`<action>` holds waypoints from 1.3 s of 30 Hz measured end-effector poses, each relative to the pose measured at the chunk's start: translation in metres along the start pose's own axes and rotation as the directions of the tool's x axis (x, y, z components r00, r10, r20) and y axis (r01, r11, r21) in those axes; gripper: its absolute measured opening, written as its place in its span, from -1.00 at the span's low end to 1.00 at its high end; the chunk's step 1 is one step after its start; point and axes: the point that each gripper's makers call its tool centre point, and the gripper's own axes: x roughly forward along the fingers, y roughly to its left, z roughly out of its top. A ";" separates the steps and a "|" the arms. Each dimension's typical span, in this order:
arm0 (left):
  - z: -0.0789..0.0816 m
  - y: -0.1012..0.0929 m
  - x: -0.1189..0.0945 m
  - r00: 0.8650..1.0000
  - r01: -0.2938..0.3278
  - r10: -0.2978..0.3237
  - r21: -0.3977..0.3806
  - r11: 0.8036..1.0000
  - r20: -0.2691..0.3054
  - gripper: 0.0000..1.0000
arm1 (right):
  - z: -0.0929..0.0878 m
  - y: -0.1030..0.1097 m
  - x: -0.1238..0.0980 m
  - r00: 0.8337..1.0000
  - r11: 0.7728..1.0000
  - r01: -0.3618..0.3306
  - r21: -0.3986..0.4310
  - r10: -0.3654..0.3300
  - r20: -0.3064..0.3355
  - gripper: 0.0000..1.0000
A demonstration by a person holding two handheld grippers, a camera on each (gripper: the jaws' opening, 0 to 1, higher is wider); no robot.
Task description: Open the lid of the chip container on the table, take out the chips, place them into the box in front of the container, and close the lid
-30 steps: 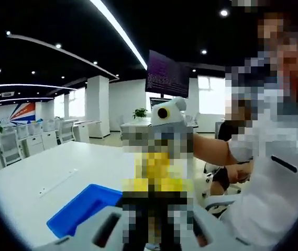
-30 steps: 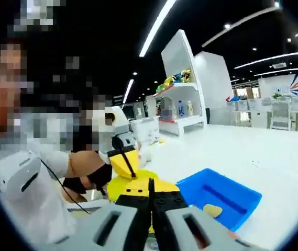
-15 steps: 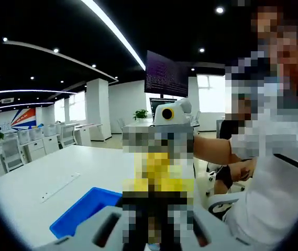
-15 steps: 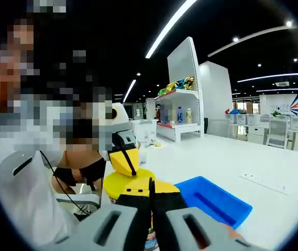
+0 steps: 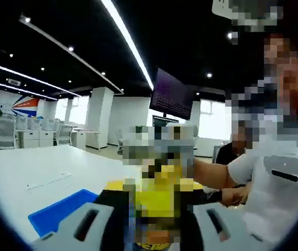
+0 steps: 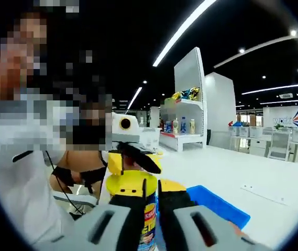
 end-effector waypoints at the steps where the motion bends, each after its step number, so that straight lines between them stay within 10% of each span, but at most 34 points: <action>1: 0.004 0.003 -0.002 1.000 -0.010 0.009 0.044 0.999 0.028 -0.08 | 0.002 -0.001 -0.002 1.000 1.000 0.000 0.000 0.000 0.010 -0.52; 12: 0.024 0.038 -0.065 0.980 -0.130 0.114 0.092 0.987 0.162 0.05 | -0.007 -0.039 -0.048 0.985 0.988 0.151 0.019 -0.152 0.086 -0.24; 18: -0.016 0.056 -0.082 0.979 -0.202 0.198 0.195 0.960 0.040 0.21 | -0.042 -0.047 -0.054 0.977 0.973 0.211 -0.089 -0.213 -0.018 -0.01; 22: -0.027 0.066 -0.092 0.971 -0.236 0.230 0.147 0.961 0.060 0.24 | -0.059 -0.053 -0.060 0.967 0.965 0.241 -0.102 -0.248 -0.053 0.05; 39: -0.120 0.112 -0.110 0.907 -0.380 0.404 0.186 0.906 -0.116 0.47 | -0.125 -0.077 -0.076 0.927 0.938 0.326 -0.114 -0.341 -0.155 0.31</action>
